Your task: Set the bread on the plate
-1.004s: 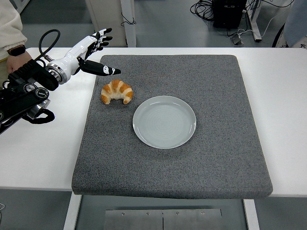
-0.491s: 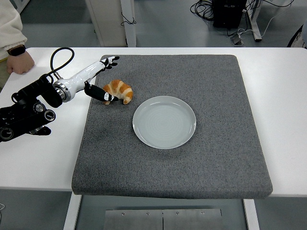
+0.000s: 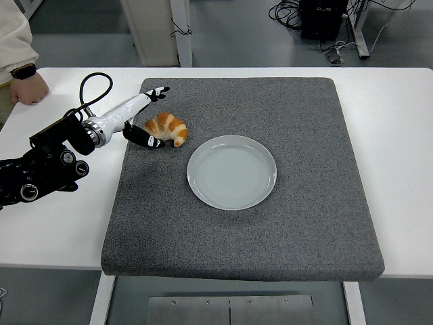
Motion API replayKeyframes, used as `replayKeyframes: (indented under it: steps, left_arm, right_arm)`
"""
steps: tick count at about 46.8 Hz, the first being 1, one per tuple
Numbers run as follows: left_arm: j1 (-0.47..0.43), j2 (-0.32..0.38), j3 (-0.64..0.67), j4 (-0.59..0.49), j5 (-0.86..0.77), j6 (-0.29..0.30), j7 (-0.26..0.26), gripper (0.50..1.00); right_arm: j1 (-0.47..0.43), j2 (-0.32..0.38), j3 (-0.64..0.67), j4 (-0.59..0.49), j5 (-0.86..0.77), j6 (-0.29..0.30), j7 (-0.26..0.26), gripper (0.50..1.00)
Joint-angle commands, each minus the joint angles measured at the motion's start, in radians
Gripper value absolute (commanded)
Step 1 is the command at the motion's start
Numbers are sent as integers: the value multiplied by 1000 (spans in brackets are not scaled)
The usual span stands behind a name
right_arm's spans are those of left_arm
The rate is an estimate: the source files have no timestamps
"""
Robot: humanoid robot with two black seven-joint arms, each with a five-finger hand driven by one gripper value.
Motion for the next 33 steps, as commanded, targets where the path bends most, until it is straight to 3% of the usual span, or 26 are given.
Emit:
replayKeyframes:
  steps: [1,12,33]
  left_arm:
    - [1,-22,1,26,2,5,0,971]
    - [9,-92,1,106,2,11,-12,971]
    - [16,-129,-1,178,-13,12,-37,971]
  right_arm:
    - [0,0,0,0,0,0,0,1000]
    - [1,0,0,0,0,0,0,1000]
    - [0,0,0,0,0,0,0,1000]
